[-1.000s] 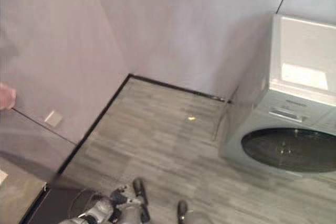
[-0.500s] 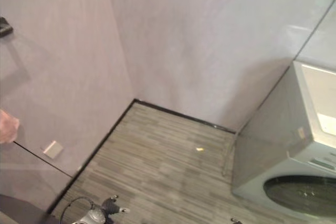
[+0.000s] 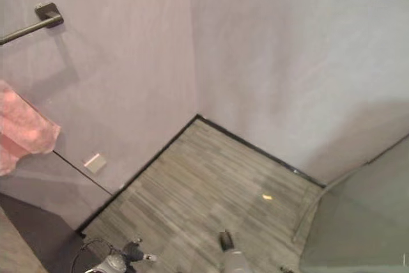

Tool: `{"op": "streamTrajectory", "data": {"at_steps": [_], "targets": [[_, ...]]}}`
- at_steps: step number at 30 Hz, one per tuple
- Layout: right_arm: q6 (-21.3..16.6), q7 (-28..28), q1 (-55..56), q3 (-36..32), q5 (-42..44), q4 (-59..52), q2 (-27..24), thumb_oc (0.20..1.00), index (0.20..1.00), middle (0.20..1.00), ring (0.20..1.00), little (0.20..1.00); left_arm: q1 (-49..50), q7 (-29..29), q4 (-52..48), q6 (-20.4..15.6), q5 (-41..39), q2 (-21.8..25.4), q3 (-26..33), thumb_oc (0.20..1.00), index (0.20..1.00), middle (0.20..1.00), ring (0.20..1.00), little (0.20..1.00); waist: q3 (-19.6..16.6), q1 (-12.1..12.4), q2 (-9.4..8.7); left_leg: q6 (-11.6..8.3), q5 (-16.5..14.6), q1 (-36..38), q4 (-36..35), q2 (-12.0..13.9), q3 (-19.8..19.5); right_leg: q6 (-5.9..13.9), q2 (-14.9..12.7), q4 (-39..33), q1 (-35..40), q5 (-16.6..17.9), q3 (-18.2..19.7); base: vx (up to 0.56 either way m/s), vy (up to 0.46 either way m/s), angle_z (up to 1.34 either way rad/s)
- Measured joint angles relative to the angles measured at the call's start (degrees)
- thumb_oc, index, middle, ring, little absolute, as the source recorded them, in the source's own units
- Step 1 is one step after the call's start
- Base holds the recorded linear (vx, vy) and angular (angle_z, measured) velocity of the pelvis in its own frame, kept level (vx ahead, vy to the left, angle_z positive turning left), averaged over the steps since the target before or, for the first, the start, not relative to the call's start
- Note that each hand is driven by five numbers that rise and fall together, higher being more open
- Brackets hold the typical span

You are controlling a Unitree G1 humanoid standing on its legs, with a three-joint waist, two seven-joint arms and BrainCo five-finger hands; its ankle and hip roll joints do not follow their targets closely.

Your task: Put brush and paste in cup on sink, flatten towel.

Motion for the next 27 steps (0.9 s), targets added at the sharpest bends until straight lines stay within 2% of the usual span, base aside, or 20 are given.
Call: {"op": "streamTrajectory", "data": {"at_steps": [1, 2, 5, 8, 9, 10, 12, 13, 14, 15, 16, 17, 18, 19, 20, 21, 25, 27], "targets": [[-0.07, -0.05, 0.22, -0.05, 0.02, 0.07, -0.3, 1.0, 1.0, 1.0, 1.0, 1.0, 0.37, -0.07, -0.15, -0.52, 0.1, -0.59, -0.11, 1.0, 1.0, 1.0, 1.0, 1.0, -0.68, -0.37, 1.0, -1.68, -0.78, -0.74, 1.28, 1.69, -0.96, -0.09, 1.19, -0.11, 0.41, -1.29, -1.49, 0.14, -0.229, 0.49], [-0.02, 0.11, -0.85, -0.4, 0.0, -0.01, -0.54, 1.0, 1.0, 1.0, 1.0, 1.0, 0.46, -0.05, -0.35, -0.65, 0.13, -0.78, 0.14, 1.0, 1.0, 1.0, 1.0, 1.0, -0.89, -0.44, 2.02, -2.21, -1.29, -1.36, 2.8, 3.04, -2.07, -1.62, 2.2, -0.23, 1.22, -1.24, -3.02, 0.14, -0.243, 0.49], [-0.08, 0.23, -2.19, -0.92, 0.02, 0.0, -1.35, 1.0, 1.0, 1.0, 1.0, 1.0, 0.64, -0.04, -0.42, -1.13, -0.19, -0.96, 0.64, 1.0, 1.0, 1.0, 1.0, 1.0, -1.55, -0.2, 3.17, -2.63, -1.72, -2.33, 4.81, 5.27, -3.53, -3.63, 3.85, -0.4, 2.08, -2.36, -5.55, 0.11, -0.24, 0.37], [-0.1, 0.28, -3.45, -0.97, 0.21, -0.1, -2.36, 1.0, 1.0, 1.0, 1.0, 1.0, 0.43, -0.01, -0.5, -1.2, -0.62, -1.2, 0.65, 1.0, 1.0, 1.0, 1.0, 1.0, -1.96, 1.17, 3.69, -2.37, -1.2, -4.04, 6.36, 6.63, -4.13, -4.59, 4.79, 0.54, 2.08, -2.77, -7.46, 0.08, -0.198, 0.4], [-0.11, 0.23, -3.31, -0.99, 0.52, 0.32, -2.61, 1.0, 1.0, 1.0, 1.0, 1.0, 0.37, 0.01, -0.42, -1.17, -0.68, -1.15, 0.61, 1.0, 1.0, 1.0, 1.0, 1.0, -1.87, 1.23, 3.36, -2.68, -1.11, -4.62, 6.85, 6.54, -5.87, -5.24, 4.66, 0.6, 2.13, -3.47, -8.29, 0.07, -0.175, 0.64], [-0.12, 0.2, -3.85, -1.4, 0.64, 0.62, -2.72, 1.0, 1.0, 1.0, 1.0, 1.0, 0.57, 0.0, -0.42, -1.17, -0.79, -1.16, 0.61, 1.0, 1.0, 1.0, 1.0, 1.0, -1.93, 1.87, 3.49, -2.15, -0.73, -5.48, 7.29, 6.79, -6.62, -5.47, 5.03, 1.52, 2.05, -3.84, -8.92, 0.07, -0.175, 0.78], [-0.09, 0.16, -3.8, -1.47, 0.78, 1.59, -3.05, 1.0, 1.0, 1.0, 1.0, 1.0, 0.36, 0.01, -0.45, -1.21, -1.11, -1.23, 0.63, 1.0, 1.0, 1.0, 1.0, 1.0, -1.65, 1.95, 3.02, -2.16, -0.76, -7.13, 8.84, 6.94, -7.01, -6.29, 4.5, 2.04, 1.8, -4.64, -10.56, 0.03, -0.125, 0.73], [-0.09, 0.06, -3.67, -1.9, 1.47, 1.75, -3.29, 1.0, 1.0, 1.0, 1.0, 1.0, 0.71, 0.07, -0.46, -1.13, -1.14, -1.41, 0.62, 1.0, 1.0, 1.0, 1.0, 1.0, -1.42, 2.46, 3.3, -0.26, -0.69, -7.9, 8.44, 7.37, -5.99, -6.33, 4.85, 2.79, 2.08, -4.98, -12.07, 0.02, -0.136, 0.84], [-0.15, -0.05, -3.46, -1.94, 1.76, 1.48, -3.37, 1.0, 1.0, 1.0, 1.0, 1.0, 0.59, 0.05, -0.34, -1.12, -1.13, -1.53, 0.6, 1.0, 1.0, 1.0, 1.0, 1.0, -1.3, 1.87, 3.37, 2.32, -2.22, -9.04, 8.73, 8.39, -4.81, -6.65, 4.63, 3.55, 1.9, -5.7, -12.95, 0.0, -0.076, 1.12], [-0.1, 0.03, -2.94, -1.97, 1.73, 1.63, -2.88, 1.0, 1.0, 1.0, 1.0, 1.0, 0.27, 0.09, -0.44, -1.12, -1.14, -1.31, 0.62, 1.0, 1.0, 1.0, 1.0, 1.0, -1.03, 1.17, 2.16, 2.54, -2.63, -9.43, 8.6, 8.42, -2.84, -7.01, 3.6, 4.37, 1.08, -6.28, -14.05, 0.0, -0.04, 0.98], [-0.04, 0.01, -2.47, -2.0, 1.75, 1.68, -2.55, 1.0, 1.0, 1.0, 1.0, 1.0, 0.61, 0.05, -0.49, -1.09, -1.14, -1.13, 0.61, 1.0, 1.0, 1.0, 1.0, 1.0, -1.0, 1.57, 0.58, 2.09, -3.28, -9.29, 7.99, 8.2, -1.21, -7.18, 2.44, 5.46, -0.23, -6.94, -14.65, -0.02, -0.038, 0.75], [-0.31, -0.1, -3.27, -1.88, 1.76, 1.44, -2.63, 1.0, 1.0, 1.0, 1.0, 1.0, 0.78, -0.05, -0.21, -0.92, -1.12, -1.14, 0.66, 1.0, 1.0, 1.0, 1.0, 1.0, -0.71, 1.55, -0.43, 1.53, -3.3, -10.72, 11.61, 7.68, 5.42, -7.23, 0.48, 5.18, -0.42, -6.88, -15.13, -0.04, -0.02, 0.32], [-0.31, -0.1, -3.27, -1.88, 1.76, 1.44, -2.63, 1.0, 1.0, 1.0, 1.0, 1.0, 0.78, -0.05, -0.21, -0.92, -1.12, -1.14, 0.66, 1.0, 1.0, 1.0, 1.0, 1.0, -0.71, 1.55, -0.43, 1.53, -3.3, -10.72, 11.61, 7.68, 5.42, -7.23, 0.48, 5.18, -0.42, -6.88, -15.13, -0.06, -0.01, 0.6], [-0.29, -0.18, -2.88, -1.76, 1.76, 1.25, -3.29, 1.0, 1.0, 1.0, 1.0, 1.0, 0.26, -0.01, -0.23, -0.85, -1.06, -1.33, 0.69, 1.0, 1.0, 1.0, 1.0, 1.0, -0.64, 0.11, -0.62, 2.01, -3.62, -11.25, 15.31, 7.28, 15.83, -6.52, -1.33, 3.22, 0.46, -6.38, -17.17, -0.02, 0.046, 0.55], [-0.28, -0.18, -2.74, -1.76, 1.76, 1.25, -3.43, 1.0, 1.0, 1.0, 1.0, 1.0, 0.24, 0.0, -0.23, -0.85, -1.06, -1.51, 0.7, 1.0, 1.0, 1.0, 1.0, 1.0, -0.67, -0.3, -0.52, 2.02, -3.64, -11.27, 15.53, 7.34, 16.97, -6.42, -1.42, 2.95, 0.58, -6.31, -17.69, 0.0, 0.043, 0.89], [-0.15, -0.22, -2.09, -1.81, 1.76, 1.18, -3.6, 1.0, 1.0, 1.0, 1.0, 1.0, -0.15, 0.03, -0.21, -0.91, -1.05, -2.25, 0.69, 1.0, 1.0, 1.0, 1.0, 1.0, -1.39, -0.95, 1.8, -0.85, -2.35, -9.91, 12.1, 7.19, 18.86, -5.61, -0.97, 3.52, -0.1, -5.78, -18.87, 0.02, 0.061, 0.43], [-0.06, -0.21, -0.87, -1.79, 1.62, 1.64, -2.13, 1.0, 1.0, 1.0, 1.0, 1.0, 2.85, 0.01, -0.06, -0.83, -1.04, -1.96, 0.69, 1.0, 1.0, 1.0, 1.0, 1.0, -2.3, -0.99, 0.55, -1.76, -1.5, -7.72, 8.0, 4.71, 18.75, -4.73, -2.25, 3.97, 0.23, -5.35, -17.85, 0.01, 0.072, 0.14], [-0.03, -0.19, -0.42, -1.8, 1.61, 1.63, -2.02, 1.0, 1.0, 1.0, 1.0, 1.0, 3.2, 0.01, 0.13, -0.83, -1.04, -1.67, 0.69, 1.0, 1.0, 1.0, 1.0, 1.0, -2.98, -0.75, 0.94, -1.48, -1.01, -7.52, 7.15, 4.36, 18.56, -4.0, -2.12, 2.11, 1.0, -4.67, -17.79, 0.01, 0.169, -0.03]]}}
